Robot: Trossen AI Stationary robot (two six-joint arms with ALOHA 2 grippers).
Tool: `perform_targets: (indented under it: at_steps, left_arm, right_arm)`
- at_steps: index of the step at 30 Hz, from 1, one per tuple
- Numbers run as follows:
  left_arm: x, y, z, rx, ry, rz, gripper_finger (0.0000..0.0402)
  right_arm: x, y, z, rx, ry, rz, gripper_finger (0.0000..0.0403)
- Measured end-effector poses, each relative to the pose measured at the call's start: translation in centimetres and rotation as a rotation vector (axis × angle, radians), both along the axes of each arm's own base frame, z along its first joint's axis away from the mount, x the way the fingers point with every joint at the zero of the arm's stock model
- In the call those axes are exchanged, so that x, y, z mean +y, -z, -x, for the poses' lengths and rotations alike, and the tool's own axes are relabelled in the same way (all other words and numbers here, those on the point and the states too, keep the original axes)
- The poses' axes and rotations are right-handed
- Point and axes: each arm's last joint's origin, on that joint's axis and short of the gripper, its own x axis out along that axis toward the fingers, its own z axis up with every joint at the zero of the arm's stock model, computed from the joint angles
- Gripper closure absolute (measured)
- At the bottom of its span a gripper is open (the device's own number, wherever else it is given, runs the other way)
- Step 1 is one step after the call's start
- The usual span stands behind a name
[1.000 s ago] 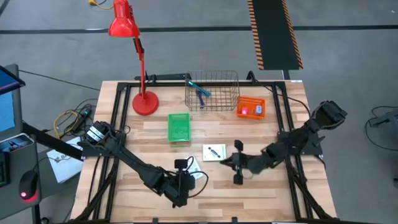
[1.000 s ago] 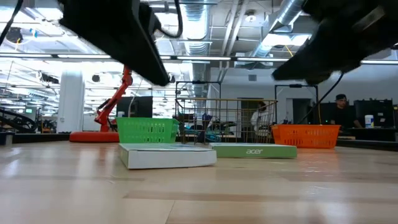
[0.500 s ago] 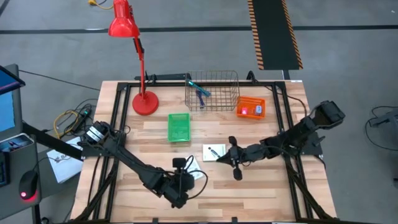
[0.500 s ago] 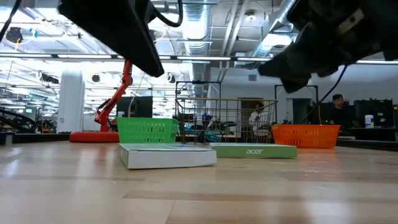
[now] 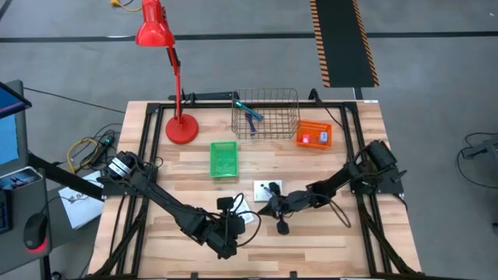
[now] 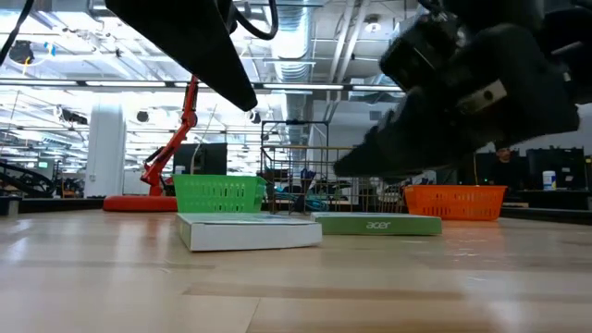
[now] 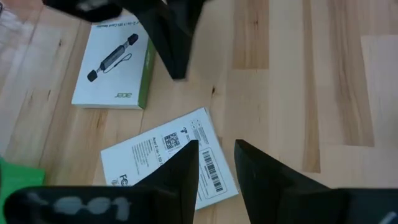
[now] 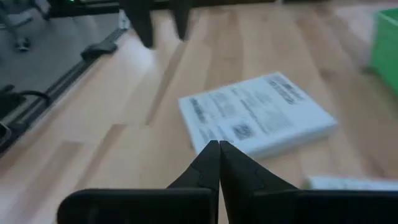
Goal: Pick and place items into bin
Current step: Put the left card reader box into the green basket
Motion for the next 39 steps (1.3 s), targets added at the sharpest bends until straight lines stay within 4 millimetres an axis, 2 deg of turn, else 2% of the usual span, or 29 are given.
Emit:
perform_targets:
  at_steps: [6,14,32,39]
  left_arm:
    - [0.0,0.0,0.0,-0.002,-0.001,0.006,0.0307]
    - [0.0,0.0,0.0,-0.006,-0.014,0.017,0.0307]
    - [0.0,0.0,0.0,-0.005,-0.014,0.018,0.0307]
    - [-0.3,0.2,0.2,0.078,0.049,0.109,0.0307]
  right_arm:
    - [0.9,0.8,-1.9,0.02,-0.046,-0.011,0.0403]
    - [1.5,2.1,-3.2,0.089,-0.041,0.018,0.0403]
    - [1.3,2.6,-3.0,0.165,-0.009,0.056,0.0403]
    - [1.3,2.7,-2.9,0.181,0.001,0.051,0.0403]
